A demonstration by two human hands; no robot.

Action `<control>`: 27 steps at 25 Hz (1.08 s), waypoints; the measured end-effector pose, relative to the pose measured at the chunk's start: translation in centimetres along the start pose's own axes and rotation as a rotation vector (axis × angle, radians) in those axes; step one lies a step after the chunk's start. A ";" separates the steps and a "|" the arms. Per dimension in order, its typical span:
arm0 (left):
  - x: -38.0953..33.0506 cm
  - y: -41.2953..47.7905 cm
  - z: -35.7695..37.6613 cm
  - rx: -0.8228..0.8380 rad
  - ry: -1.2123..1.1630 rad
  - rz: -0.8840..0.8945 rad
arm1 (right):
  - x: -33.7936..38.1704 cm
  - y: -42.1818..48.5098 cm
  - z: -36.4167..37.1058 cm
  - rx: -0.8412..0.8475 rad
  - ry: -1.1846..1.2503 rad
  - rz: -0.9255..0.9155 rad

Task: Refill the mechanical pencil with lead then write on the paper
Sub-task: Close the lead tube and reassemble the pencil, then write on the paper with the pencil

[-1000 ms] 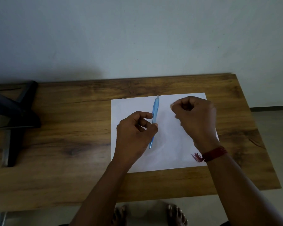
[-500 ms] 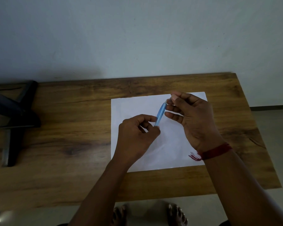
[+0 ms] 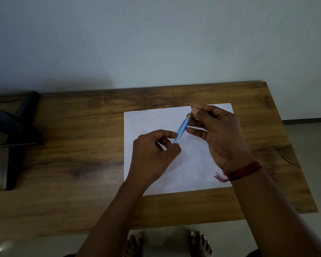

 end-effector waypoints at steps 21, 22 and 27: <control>-0.6 -0.6 1.7 -0.003 -0.052 0.020 | 0.3 -0.8 1.5 -0.012 -0.075 -0.123; -0.7 -0.5 1.5 -0.008 -0.074 0.020 | 0.4 -0.9 1.7 0.000 -0.068 -0.137; -1.4 0.0 0.6 0.087 -0.263 -0.009 | -0.5 -1.6 2.6 0.081 -0.089 -0.120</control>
Point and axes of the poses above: each hand's wrist, its own y-axis towards the middle knuckle, its own z-axis out of the palm, x = y × z, the point moved 7 cm from there along y, towards the middle knuckle, and after that the axes turned 14 degrees about y, right-handed, at the moved point
